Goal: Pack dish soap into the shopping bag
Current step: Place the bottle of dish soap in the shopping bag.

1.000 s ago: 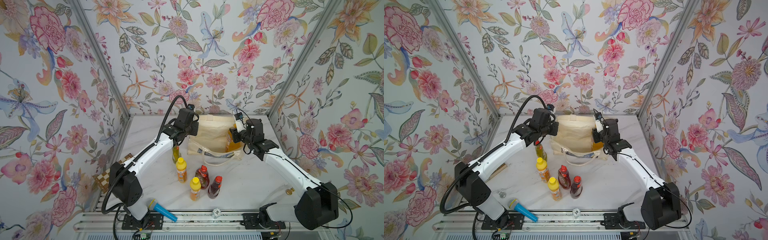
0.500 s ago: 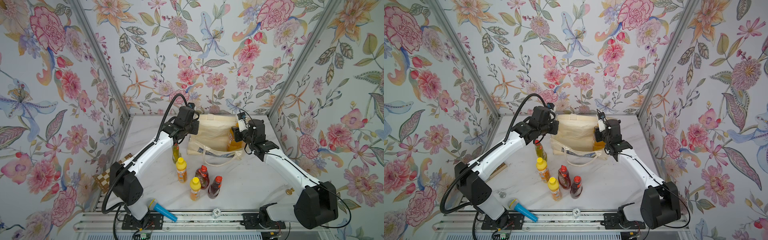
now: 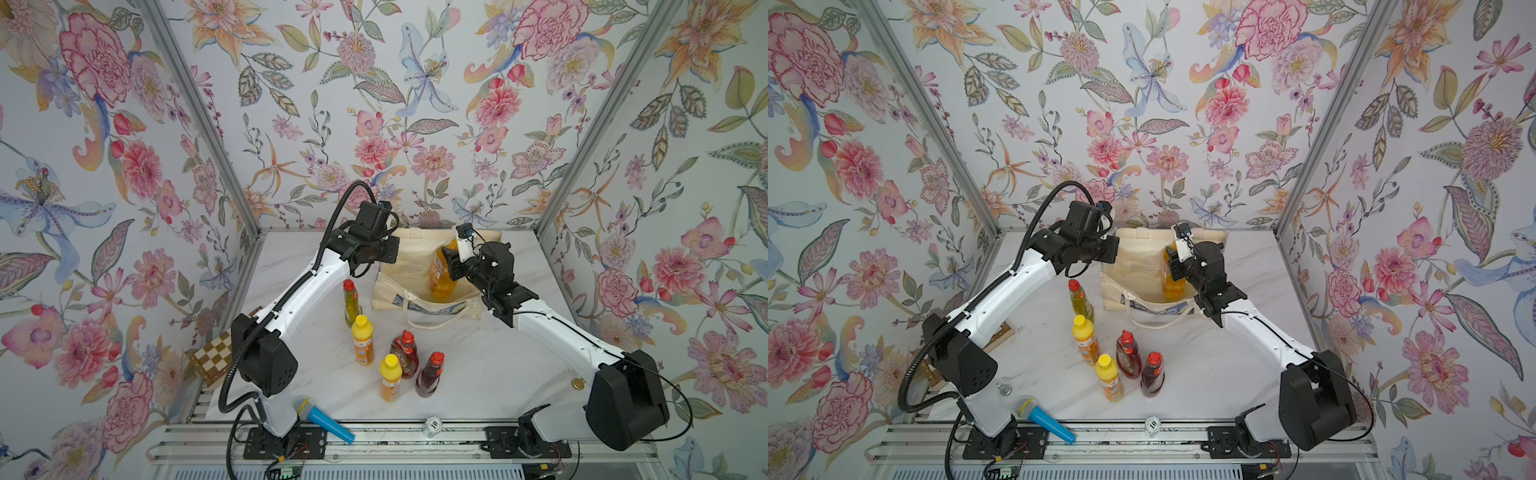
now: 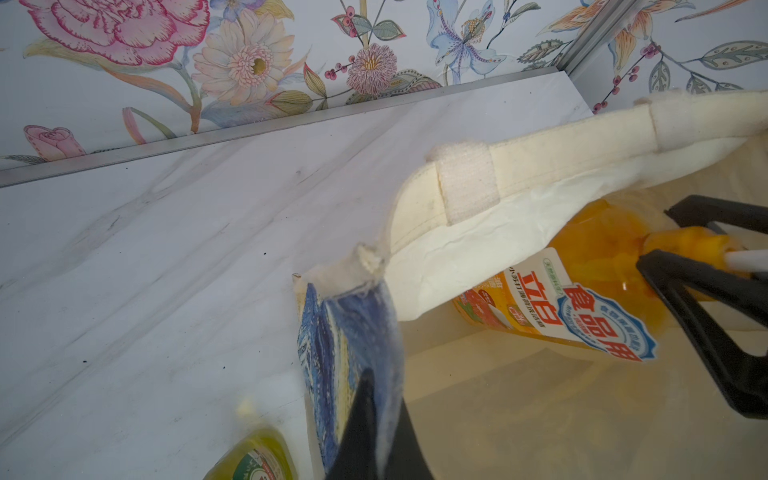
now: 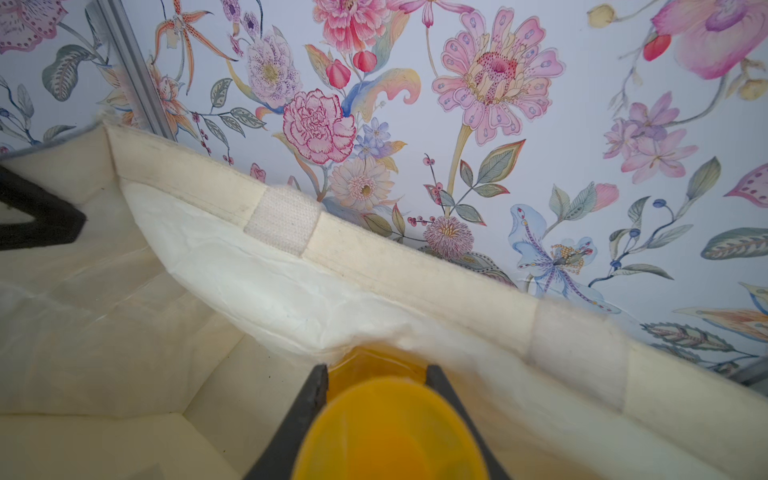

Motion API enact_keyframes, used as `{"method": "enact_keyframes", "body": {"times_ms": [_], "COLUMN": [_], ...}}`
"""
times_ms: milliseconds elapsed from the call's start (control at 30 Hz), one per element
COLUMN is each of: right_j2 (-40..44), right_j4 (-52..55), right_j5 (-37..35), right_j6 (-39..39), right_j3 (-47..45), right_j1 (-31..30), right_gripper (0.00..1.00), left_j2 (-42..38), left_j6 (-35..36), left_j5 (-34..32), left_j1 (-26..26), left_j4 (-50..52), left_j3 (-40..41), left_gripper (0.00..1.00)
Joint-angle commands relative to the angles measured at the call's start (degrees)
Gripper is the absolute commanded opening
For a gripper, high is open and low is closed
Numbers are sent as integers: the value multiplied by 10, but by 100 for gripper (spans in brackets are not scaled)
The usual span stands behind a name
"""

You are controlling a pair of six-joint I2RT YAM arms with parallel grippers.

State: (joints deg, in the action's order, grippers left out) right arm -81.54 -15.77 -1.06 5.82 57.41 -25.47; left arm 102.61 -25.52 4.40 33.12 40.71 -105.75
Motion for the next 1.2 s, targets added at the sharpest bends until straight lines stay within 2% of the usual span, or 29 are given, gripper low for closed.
{"method": "enact_keyframes", "body": {"times_ms": [0,333,533,800,967,1167], "right_j2": [8,12,38,46,38,15], "right_j4": [-130,-111,-45,76,88,65], "right_j5": [-18,-7,-24,-56,-37,-3], "right_j6": [15,40,78,110,89,47], "right_j3": [-6,-76,-47,21,5,-23], "right_j1": [6,62,76,85,98,101], "right_gripper": [0,0,0,0,0,0], "left_j2": [3,0,-15,-48,-56,-66], "left_j6": [-6,0,11,5,8,3], "left_j5": [23,31,-10,-57,-64,-20], "left_j1": [-7,-41,-55,-55,-55,-54], "left_j4": [28,44,65,35,29,4], "left_j3": [-26,-43,-49,13,26,41], "left_gripper": [0,0,0,0,0,0]}}
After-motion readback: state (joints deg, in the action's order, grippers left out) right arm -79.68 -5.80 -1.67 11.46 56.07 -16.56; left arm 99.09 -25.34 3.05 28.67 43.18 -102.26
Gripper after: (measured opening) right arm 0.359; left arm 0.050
